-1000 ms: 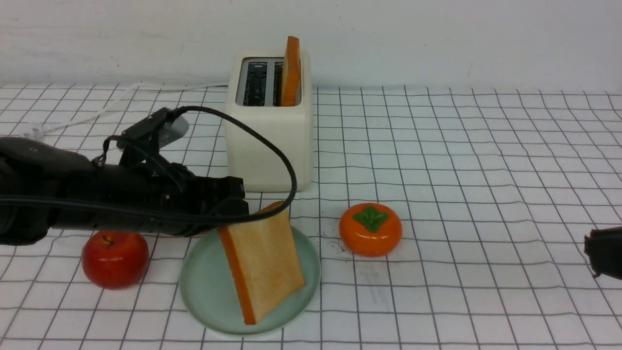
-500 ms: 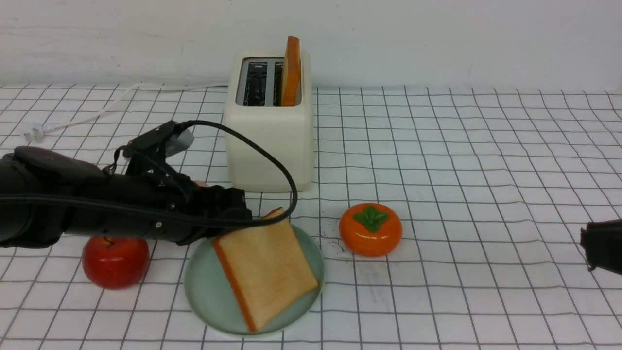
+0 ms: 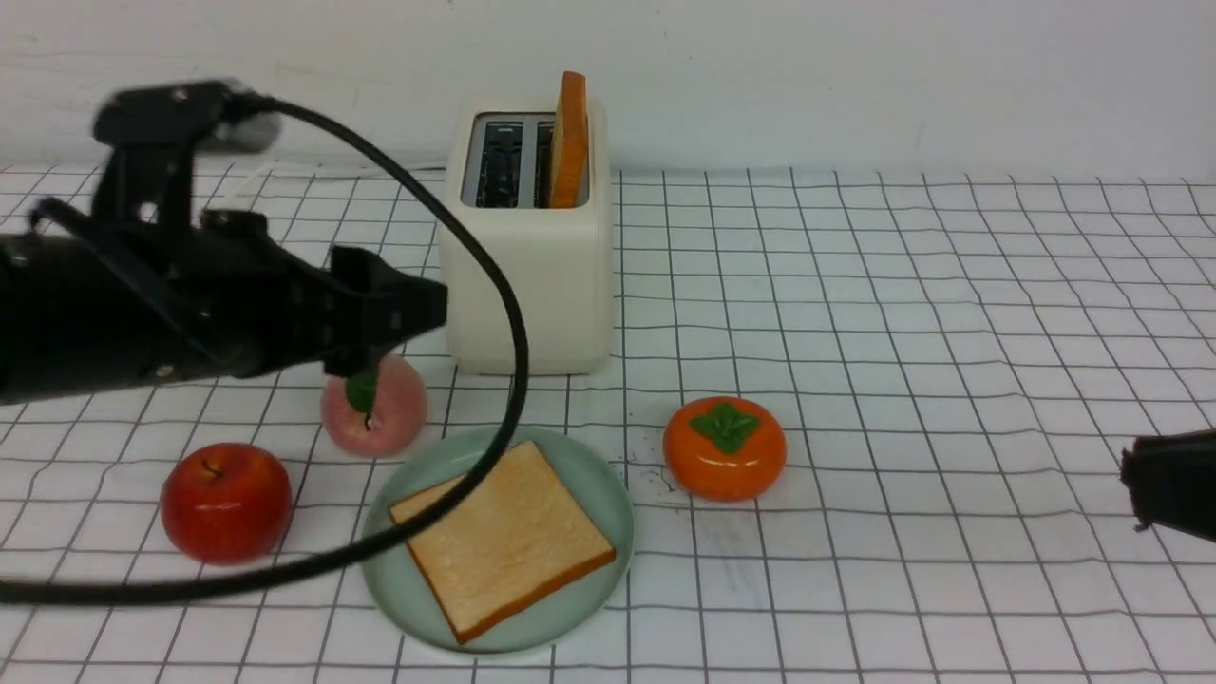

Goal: Take toasted bread from bread machine on white checkered table place on plate.
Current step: 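Grasp the toast slice in the toaster and pull it up out of the slot with the right gripper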

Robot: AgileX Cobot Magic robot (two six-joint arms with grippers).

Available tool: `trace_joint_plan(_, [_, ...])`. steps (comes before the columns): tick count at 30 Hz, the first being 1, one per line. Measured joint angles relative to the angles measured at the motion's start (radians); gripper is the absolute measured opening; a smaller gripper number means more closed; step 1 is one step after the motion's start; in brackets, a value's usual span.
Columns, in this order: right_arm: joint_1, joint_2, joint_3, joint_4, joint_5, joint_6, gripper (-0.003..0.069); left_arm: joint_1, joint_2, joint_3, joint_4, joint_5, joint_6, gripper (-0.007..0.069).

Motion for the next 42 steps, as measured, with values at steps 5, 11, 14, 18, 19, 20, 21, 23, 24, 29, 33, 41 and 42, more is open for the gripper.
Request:
trace_joint_plan(5, [0.000,0.183,-0.074,-0.018,0.006,0.027,0.0000,0.000,-0.223,0.000,0.103,0.088,-0.073,0.0018])
trace_joint_plan(11, [0.049,0.432,-0.243,0.012,0.001,0.023,0.0000,0.000,-0.431,0.000,0.322,0.175,-0.274,-0.0013])
trace_joint_plan(14, [0.126,0.572,-0.358,0.000,-0.025,0.024,0.0000,0.000,-0.514,0.004,0.425,0.203,-0.413,-0.0013])
trace_joint_plan(18, [0.182,0.784,-0.559,-0.088,-0.099,0.131,0.0016,0.000,-0.625,0.052,0.505,0.219,-0.542,-0.0013])
trace_joint_plan(19, [0.183,0.823,-0.601,-0.112,-0.113,0.160,0.0025,0.000,-0.642,0.065,0.509,0.220,-0.552,-0.0013])
trace_joint_plan(20, [0.183,0.880,-0.665,-0.149,-0.133,0.202,0.0044,0.000,-0.662,0.083,0.512,0.221,-0.559,-0.0013])
trace_joint_plan(21, [0.183,0.889,-0.675,-0.149,-0.136,0.202,0.0048,0.000,-0.665,0.086,0.512,0.221,-0.560,-0.0013])
trace_joint_plan(23, [0.181,0.999,-0.810,-0.237,-0.170,0.288,0.0116,0.000,-0.702,0.123,0.515,0.224,-0.564,-0.0013])
trace_joint_plan(24, [0.177,1.044,-0.860,-0.269,-0.185,0.318,0.0154,0.000,-0.710,0.135,0.515,0.224,-0.564,-0.0013])
trace_joint_plan(29, [0.148,1.229,-1.060,-0.378,-0.253,0.453,0.0386,0.000,-0.718,0.167,0.515,0.227,-0.566,-0.0013])
trace_joint_plan(33, [0.107,1.340,-1.165,-0.411,-0.326,0.493,0.0543,0.000,-0.718,0.171,0.515,0.226,-0.567,-0.0013])
trace_joint_plan(41, [0.069,1.471,-1.204,-0.410,-0.482,0.504,0.0512,0.000,-0.718,0.171,0.515,0.217,-0.568,-0.0013])
trace_joint_plan(42, [0.069,1.481,-1.204,-0.410,-0.497,0.504,0.0486,0.000,-0.718,0.171,0.515,0.216,-0.568,-0.0013])
